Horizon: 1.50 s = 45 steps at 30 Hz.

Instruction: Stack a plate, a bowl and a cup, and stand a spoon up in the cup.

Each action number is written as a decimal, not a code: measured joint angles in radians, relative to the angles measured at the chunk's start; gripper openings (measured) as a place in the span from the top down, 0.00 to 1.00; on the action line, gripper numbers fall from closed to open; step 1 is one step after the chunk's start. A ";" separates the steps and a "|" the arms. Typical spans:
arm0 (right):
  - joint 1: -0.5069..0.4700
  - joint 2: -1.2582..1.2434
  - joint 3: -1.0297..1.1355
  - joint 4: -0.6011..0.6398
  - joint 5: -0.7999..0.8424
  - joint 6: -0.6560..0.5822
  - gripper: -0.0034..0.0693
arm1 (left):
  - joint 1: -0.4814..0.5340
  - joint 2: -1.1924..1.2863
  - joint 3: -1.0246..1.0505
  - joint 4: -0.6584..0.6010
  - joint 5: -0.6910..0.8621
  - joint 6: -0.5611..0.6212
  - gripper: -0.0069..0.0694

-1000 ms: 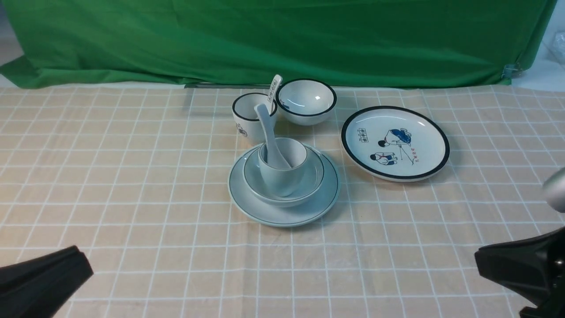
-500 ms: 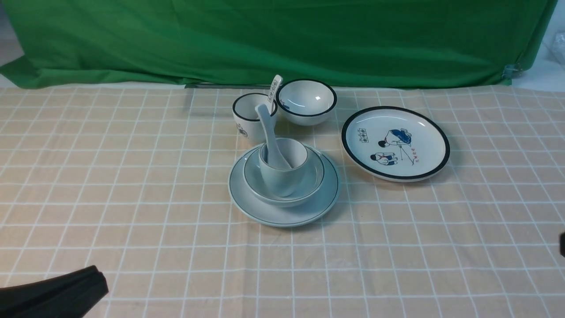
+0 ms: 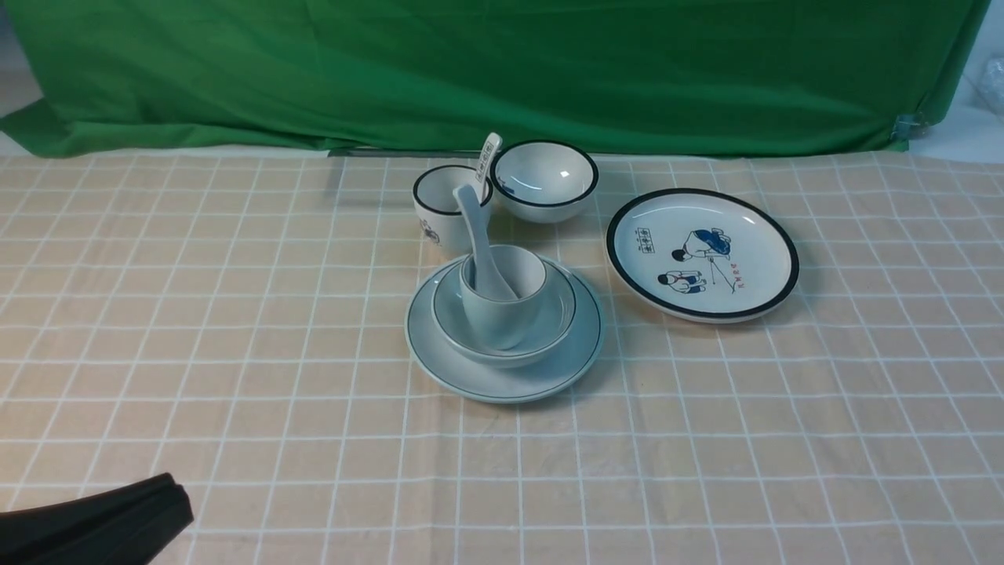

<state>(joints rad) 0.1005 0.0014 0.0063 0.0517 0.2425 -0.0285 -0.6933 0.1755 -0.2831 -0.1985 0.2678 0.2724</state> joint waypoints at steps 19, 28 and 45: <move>0.000 0.000 0.000 0.002 -0.004 0.041 0.88 | 0.000 -0.002 0.000 0.005 0.000 0.001 0.91; 0.000 0.000 0.000 0.002 -0.005 0.041 0.85 | 0.368 -0.109 0.030 0.038 -0.125 -0.068 0.91; 0.000 0.000 0.000 0.002 -0.008 0.041 0.78 | 0.663 -0.176 0.290 -0.012 -0.023 -0.131 0.91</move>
<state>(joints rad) 0.1005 0.0014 0.0063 0.0536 0.2347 0.0124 -0.0302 -0.0006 0.0073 -0.2102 0.2448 0.1411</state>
